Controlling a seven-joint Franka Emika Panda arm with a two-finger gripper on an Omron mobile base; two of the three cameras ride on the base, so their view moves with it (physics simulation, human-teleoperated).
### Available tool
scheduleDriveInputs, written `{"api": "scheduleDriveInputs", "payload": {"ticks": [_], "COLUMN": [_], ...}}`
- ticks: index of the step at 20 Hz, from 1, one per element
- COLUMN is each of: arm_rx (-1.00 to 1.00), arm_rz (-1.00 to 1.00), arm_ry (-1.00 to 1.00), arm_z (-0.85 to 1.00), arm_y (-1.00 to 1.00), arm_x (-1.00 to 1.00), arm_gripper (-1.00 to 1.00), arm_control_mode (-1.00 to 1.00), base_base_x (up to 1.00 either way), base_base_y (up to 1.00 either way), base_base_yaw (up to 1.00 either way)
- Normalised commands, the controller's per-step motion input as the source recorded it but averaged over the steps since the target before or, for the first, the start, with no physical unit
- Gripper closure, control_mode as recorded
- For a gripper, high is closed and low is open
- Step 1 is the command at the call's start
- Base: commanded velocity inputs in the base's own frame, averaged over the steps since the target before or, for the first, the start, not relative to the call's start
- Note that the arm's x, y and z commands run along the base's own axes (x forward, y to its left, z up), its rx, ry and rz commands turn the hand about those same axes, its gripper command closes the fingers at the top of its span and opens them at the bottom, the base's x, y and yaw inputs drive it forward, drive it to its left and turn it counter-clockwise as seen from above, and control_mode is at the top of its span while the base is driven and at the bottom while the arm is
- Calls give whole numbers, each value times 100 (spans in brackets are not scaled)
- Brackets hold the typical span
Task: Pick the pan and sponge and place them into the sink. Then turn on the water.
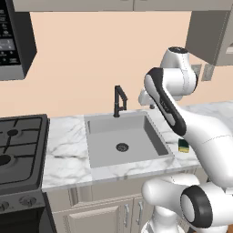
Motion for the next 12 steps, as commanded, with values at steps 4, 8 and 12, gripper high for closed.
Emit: {"api": "scheduleDriveInputs", "payload": {"ticks": [4,8,12], "arm_rx": [0,0,-1], "arm_rz": [0,0,0], "arm_ry": [0,0,0], "arm_z": [0,0,0], "arm_y": [-5,-9,-10], "arm_x": [0,0,0], "arm_gripper": [-100,-100,-100], "arm_control_mode": [-100,-100,-100], "base_base_x": [0,0,0], "base_base_y": [0,0,0], "base_base_yaw": [0,0,0]}}
